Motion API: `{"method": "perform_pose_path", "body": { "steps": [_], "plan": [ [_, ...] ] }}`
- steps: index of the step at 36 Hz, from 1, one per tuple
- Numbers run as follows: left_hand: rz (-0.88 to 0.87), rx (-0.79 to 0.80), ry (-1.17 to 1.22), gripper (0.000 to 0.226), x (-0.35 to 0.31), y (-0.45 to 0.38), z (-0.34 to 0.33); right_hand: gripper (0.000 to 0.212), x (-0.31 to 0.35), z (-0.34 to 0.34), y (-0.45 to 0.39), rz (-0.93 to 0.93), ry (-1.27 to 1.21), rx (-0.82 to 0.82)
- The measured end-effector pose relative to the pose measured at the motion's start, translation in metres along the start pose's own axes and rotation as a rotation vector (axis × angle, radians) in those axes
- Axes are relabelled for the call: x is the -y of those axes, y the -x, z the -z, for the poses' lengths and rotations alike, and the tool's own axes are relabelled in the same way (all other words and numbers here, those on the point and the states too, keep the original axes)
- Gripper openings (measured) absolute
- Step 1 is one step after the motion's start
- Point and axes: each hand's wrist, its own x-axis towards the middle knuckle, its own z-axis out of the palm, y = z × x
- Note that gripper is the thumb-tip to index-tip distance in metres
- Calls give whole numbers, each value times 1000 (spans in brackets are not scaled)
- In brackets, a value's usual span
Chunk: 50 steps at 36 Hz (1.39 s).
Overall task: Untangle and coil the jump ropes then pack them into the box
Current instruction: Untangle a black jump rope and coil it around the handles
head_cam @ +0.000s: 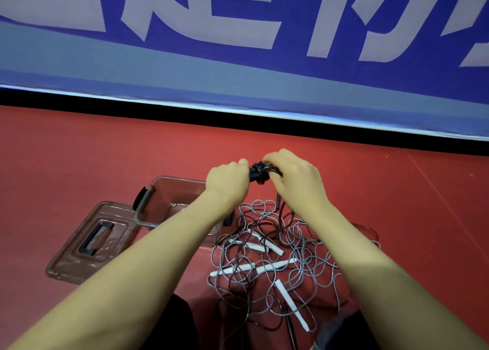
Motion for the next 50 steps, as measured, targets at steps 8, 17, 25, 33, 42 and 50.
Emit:
{"method": "perform_pose_path", "body": {
  "steps": [8,17,25,33,42,50],
  "plan": [
    [-257,-2,-199,26,-1,3,-3,28,-3,-10,-10,-547,-323,76],
    [-434,-18,-259,20,-5,12,2,34,-19,-3,-12,-635,-263,206],
    [-686,-488,60,17,2,8,0,29,-26,8,-12,-588,-311,316],
    [-351,-410,377,17,-13,10,16,28,-25,8,-9,-483,-321,299],
    [64,-292,767,29,-29,2,17,24,-12,0,-8,-426,-304,392],
    [172,-226,611,22,-21,-6,4,14,-8,3,-3,-309,-234,514]
  ]
}}
